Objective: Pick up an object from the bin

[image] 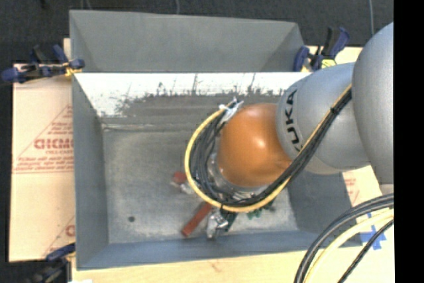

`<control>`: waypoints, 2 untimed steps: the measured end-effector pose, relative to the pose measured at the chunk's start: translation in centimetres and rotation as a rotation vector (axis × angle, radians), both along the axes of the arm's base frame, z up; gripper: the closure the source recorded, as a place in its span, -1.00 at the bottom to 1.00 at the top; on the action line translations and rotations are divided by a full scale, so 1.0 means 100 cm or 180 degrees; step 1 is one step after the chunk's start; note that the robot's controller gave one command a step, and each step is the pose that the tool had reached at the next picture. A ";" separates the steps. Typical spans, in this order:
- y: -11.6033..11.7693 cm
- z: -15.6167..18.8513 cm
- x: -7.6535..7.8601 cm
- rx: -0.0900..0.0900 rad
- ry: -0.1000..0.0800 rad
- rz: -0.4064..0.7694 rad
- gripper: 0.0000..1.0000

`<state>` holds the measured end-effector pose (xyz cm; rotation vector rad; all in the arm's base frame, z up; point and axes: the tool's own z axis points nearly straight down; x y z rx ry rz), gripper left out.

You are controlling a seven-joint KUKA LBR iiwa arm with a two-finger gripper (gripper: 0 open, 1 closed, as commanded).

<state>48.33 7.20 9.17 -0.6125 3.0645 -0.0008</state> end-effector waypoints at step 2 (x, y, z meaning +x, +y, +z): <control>0.001 -0.017 0.011 0.0001 0.0025 0.0148 1.00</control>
Offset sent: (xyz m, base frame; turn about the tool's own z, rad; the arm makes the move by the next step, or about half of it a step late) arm 0.0000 0.0000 0.0000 0.0000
